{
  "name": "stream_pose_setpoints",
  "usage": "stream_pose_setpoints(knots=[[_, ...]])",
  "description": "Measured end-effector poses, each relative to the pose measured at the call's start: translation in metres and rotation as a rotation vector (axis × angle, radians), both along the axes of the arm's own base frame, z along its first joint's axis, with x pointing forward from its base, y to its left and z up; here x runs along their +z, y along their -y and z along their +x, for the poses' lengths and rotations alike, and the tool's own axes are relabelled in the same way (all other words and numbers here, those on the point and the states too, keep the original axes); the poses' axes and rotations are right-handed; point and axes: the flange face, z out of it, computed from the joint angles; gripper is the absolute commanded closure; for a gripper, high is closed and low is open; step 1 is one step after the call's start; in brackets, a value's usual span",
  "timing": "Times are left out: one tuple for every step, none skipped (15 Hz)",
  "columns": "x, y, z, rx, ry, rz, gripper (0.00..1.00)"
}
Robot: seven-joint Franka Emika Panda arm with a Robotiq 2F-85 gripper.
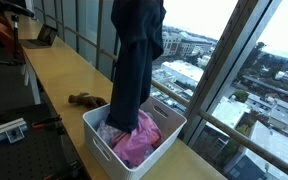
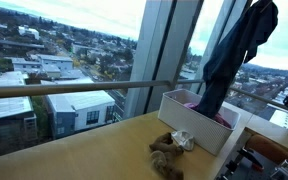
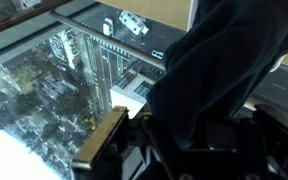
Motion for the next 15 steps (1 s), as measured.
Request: stream_pose_setpoints(knots=[[-0.027,-0.002,0.002,0.003,-0.025,0.01,1.0],[-0.056,-0.005,0.003,0.008,-0.051,0.022,1.0],[-0.086,-0.008,0.002,0.016,-0.077,0.033,1.0],[-0.116,-0.012,0.0,0.025,-0.102,0.045,1.0],[-0.145,-0.016,-0.003,0.035,-0.127,0.056,1.0],[-0.171,-0.02,-0.007,0.045,-0.149,0.067,1.0],[-0.196,-0.025,-0.011,0.052,-0.171,0.073,1.0],[-0.218,-0.031,-0.015,0.059,-0.192,0.071,1.0],[-0.238,-0.039,-0.018,0.067,-0.213,0.064,1.0],[-0.255,-0.048,-0.021,0.074,-0.233,0.054,1.0],[-0.271,-0.055,-0.023,0.081,-0.251,0.045,1.0],[-0.285,-0.061,-0.024,0.085,-0.27,0.034,1.0],[-0.298,-0.063,-0.024,0.084,-0.288,0.025,1.0],[-0.31,-0.063,-0.023,0.08,-0.304,0.016,1.0],[-0.32,-0.06,-0.022,0.072,-0.319,0.009,1.0]])
